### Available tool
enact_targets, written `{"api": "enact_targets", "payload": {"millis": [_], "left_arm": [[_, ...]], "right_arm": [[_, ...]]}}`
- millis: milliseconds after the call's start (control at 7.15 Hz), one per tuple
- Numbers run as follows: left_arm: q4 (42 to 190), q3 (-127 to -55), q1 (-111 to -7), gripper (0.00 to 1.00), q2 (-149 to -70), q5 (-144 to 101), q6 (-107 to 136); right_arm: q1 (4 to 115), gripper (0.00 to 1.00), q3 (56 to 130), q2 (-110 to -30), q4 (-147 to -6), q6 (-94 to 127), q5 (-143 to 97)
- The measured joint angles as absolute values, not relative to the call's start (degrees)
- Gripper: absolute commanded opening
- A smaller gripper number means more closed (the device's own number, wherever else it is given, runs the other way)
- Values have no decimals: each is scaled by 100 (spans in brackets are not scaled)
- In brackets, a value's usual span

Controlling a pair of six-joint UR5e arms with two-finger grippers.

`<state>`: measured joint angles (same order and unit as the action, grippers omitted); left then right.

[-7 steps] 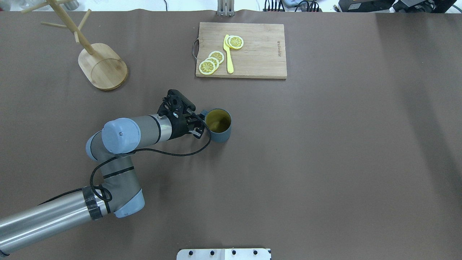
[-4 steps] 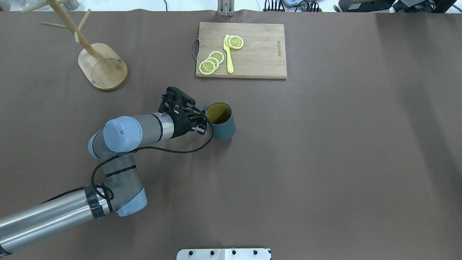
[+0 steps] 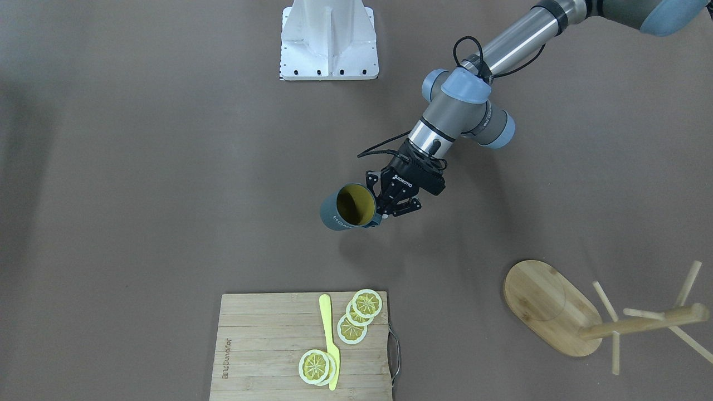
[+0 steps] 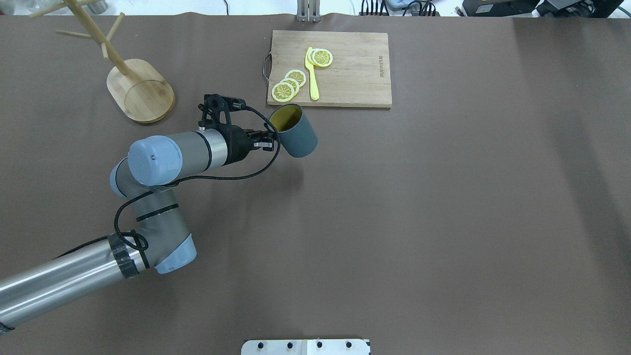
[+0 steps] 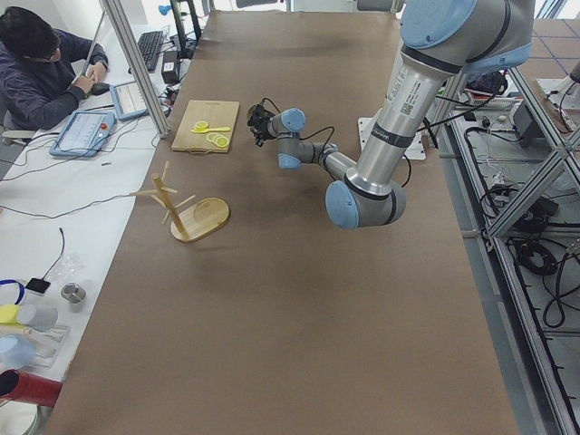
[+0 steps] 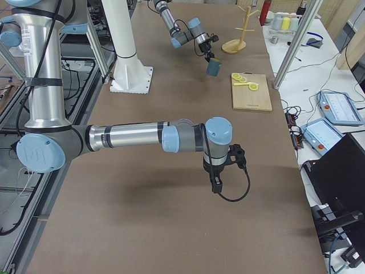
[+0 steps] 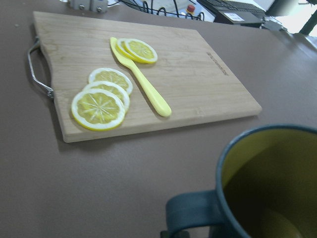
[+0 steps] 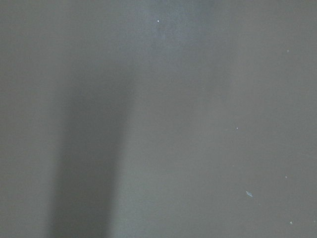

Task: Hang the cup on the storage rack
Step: 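Lift the blue mug with the left gripper toward the wooden rack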

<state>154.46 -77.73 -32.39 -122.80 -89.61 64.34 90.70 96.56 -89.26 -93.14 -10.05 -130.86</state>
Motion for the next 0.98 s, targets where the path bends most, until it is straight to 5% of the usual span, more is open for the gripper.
{"api": "enact_targets", "payload": {"millis": [979], "left_arm": [[15865,-7684,-4625,0,-12335,-11084,11059]], "right_arm": [[9241,100,9640,-9167,-9316,-988,-12819]]}}
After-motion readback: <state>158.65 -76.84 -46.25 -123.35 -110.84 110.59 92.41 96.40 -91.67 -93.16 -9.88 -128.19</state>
